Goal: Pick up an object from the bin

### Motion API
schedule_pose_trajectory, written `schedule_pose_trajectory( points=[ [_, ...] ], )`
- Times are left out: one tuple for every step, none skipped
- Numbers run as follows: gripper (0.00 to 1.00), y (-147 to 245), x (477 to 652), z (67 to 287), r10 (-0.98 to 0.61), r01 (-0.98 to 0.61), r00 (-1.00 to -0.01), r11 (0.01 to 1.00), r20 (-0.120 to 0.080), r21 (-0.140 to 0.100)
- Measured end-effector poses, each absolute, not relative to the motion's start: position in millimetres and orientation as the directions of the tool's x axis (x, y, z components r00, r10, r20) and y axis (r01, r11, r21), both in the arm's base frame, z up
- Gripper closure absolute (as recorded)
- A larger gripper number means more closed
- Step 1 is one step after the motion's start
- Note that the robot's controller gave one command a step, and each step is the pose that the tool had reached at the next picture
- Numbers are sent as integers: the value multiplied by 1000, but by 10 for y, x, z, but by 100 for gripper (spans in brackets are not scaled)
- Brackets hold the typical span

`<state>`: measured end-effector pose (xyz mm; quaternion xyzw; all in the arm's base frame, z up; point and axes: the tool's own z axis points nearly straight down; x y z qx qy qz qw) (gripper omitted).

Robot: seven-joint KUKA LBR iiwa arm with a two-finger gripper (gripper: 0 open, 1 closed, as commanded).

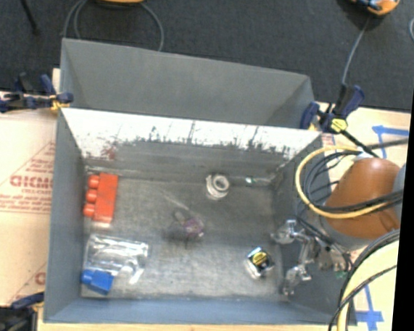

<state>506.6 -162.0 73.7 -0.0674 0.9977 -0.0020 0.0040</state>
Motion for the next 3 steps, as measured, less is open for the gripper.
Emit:
schedule_pose_trajectory(
  points=[
    [0, -1127, 5317, 742, -81, -81, -997, 997, -10, -5],
    [100, -1140, 5332, 762, -82, -82, -996, 997, -16, -6],
    [100, -1306, 5437, 2023, -394, -394, -919, 919, -8, -6]
  ],
)
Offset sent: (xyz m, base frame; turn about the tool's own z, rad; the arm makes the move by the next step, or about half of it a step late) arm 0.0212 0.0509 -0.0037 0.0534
